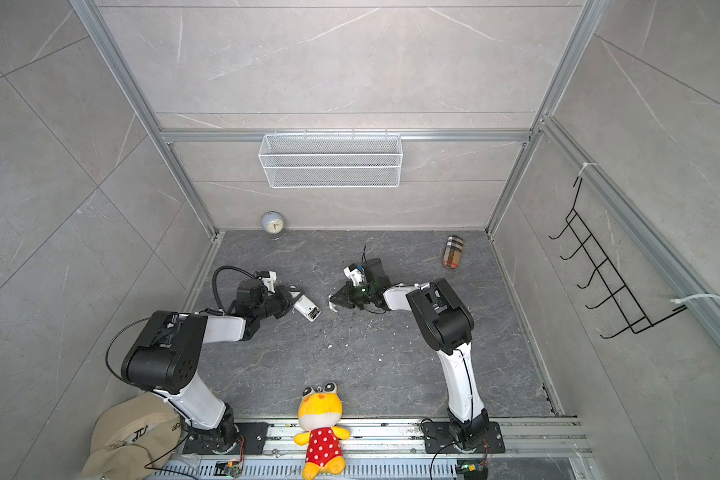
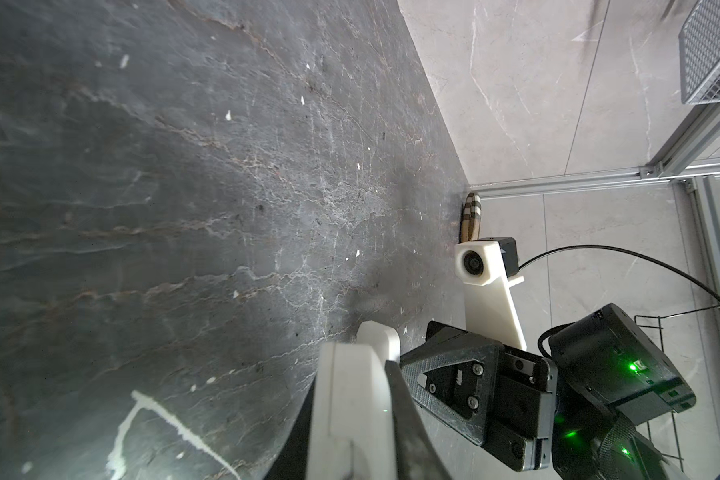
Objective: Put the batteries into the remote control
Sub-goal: 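Close the right gripper on the white cover and lift it off the table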
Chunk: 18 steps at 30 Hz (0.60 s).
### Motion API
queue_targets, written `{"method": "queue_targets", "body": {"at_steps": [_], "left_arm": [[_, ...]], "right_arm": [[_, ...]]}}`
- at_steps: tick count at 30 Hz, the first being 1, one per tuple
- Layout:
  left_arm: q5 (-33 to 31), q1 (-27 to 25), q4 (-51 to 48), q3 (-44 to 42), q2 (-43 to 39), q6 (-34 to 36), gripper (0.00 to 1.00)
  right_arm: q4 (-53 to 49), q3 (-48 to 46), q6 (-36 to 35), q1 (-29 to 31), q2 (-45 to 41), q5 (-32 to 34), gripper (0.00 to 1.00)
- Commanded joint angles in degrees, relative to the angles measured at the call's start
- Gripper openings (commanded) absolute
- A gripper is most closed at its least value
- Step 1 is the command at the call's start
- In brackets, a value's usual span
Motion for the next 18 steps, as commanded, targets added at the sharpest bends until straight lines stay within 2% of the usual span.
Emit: {"method": "queue_targets", "body": {"at_steps": [1, 10, 18], "left_arm": [[-1.94, -0.46, -4.35, 2.50, 0.54, 2.86, 0.10], [-5.26, -2.95, -13.09, 8.28, 0.83, 5.81, 0.10], [-6.76, -5.10, -16.48, 11.98, 2.90, 6.34, 0.10]], "right_arm": [[8.29, -1.90, 4.23, -0.98, 1.97, -1.94, 0.00], [20.63, -6.54, 11.07, -3.41, 5.78, -3.92, 0.00], [20.18, -7.88, 10.08, -4.48, 5.13, -4.75, 0.00]]}}
